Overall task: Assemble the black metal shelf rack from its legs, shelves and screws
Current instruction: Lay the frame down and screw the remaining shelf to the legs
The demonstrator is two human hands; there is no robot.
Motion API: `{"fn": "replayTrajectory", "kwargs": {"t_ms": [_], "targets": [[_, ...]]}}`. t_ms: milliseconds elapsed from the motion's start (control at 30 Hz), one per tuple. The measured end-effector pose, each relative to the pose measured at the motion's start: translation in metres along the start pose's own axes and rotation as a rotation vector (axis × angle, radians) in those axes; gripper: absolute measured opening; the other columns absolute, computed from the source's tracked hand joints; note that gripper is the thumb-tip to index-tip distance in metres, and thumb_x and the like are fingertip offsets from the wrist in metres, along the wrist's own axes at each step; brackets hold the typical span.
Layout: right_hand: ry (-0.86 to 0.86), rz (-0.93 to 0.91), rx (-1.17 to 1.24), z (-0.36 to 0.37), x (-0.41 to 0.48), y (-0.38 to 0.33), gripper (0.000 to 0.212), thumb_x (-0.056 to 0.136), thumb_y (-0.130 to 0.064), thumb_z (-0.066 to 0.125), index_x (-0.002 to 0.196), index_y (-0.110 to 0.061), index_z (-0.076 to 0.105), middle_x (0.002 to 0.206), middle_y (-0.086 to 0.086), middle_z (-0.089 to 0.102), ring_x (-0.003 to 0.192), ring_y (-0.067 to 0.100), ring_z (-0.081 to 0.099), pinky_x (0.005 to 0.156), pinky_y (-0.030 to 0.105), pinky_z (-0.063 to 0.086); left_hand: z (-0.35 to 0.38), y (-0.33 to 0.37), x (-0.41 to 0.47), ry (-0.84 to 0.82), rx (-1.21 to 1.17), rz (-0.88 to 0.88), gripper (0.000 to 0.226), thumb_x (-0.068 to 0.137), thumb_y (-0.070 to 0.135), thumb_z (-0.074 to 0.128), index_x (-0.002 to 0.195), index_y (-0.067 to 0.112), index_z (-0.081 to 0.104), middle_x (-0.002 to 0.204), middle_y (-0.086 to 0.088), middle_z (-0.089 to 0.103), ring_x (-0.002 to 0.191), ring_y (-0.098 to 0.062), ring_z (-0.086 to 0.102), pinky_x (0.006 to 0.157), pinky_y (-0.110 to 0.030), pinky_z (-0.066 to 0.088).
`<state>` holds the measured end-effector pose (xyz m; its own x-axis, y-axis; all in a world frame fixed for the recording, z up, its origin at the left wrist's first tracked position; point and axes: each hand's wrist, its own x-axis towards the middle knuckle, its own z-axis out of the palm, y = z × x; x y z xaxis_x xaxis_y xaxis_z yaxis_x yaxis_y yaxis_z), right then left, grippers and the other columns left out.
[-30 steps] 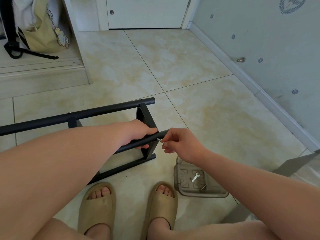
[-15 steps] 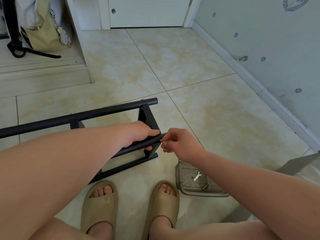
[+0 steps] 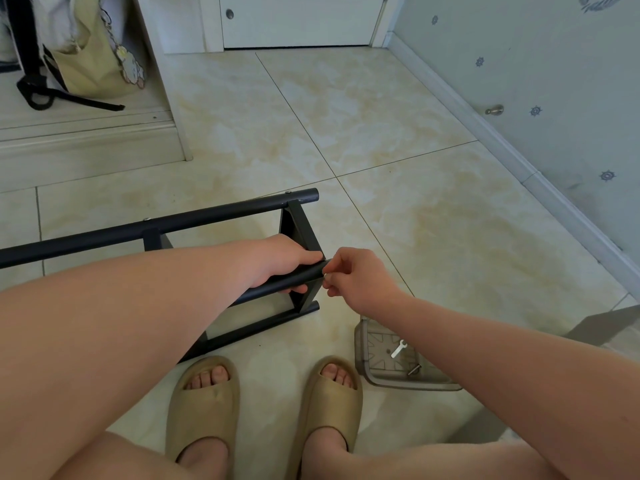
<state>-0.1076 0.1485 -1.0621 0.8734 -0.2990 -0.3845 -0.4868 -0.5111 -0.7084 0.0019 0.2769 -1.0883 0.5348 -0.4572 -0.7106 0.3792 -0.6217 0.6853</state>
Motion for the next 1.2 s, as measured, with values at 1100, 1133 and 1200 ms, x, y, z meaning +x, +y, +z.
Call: {"fn": "replayTrajectory", "kwargs": {"t_ms": [1100, 1133, 1200], "targets": [[-0.077, -0.375, -0.621, -0.016, 0.005, -0.002, 0.009, 0.097, -0.019, 0.059, 0.101, -0.017, 0.067, 0.126, 0.001, 0.054, 0.115, 0.025, 0.049, 0.095, 0.037, 0.042, 0.004, -0.002, -0.007, 0.004, -0.022, 0.040, 0.028, 0.098, 0.035, 0.062, 0.099, 0.008, 0.065, 0.086, -0.007, 0.074, 0.069, -0.023, 0.074, 0.059, -0.026, 0.054], [-0.087, -0.343, -0.558, -0.016, 0.004, -0.002, 0.007, 0.097, -0.018, 0.060, 0.098, -0.015, 0.066, 0.123, 0.003, 0.057, 0.113, 0.026, 0.053, 0.093, 0.036, 0.044, 0.004, -0.002, -0.007, 0.005, -0.022, 0.040, 0.027, 0.099, 0.034, 0.061, 0.100, 0.007, 0.065, 0.086, -0.007, 0.074, 0.069, -0.023, 0.074, 0.059, -0.027, 0.054], [-0.095, -0.315, -0.541, -0.016, 0.003, 0.000, 0.009, 0.098, -0.021, 0.060, 0.092, -0.014, 0.061, 0.107, 0.003, 0.062, 0.103, 0.028, 0.059, 0.085, 0.036, 0.047, 0.004, -0.002, -0.007, 0.008, -0.021, 0.040, 0.028, 0.099, 0.033, 0.061, 0.103, 0.005, 0.066, 0.088, -0.009, 0.075, 0.070, -0.024, 0.074, 0.061, -0.028, 0.055]]}}
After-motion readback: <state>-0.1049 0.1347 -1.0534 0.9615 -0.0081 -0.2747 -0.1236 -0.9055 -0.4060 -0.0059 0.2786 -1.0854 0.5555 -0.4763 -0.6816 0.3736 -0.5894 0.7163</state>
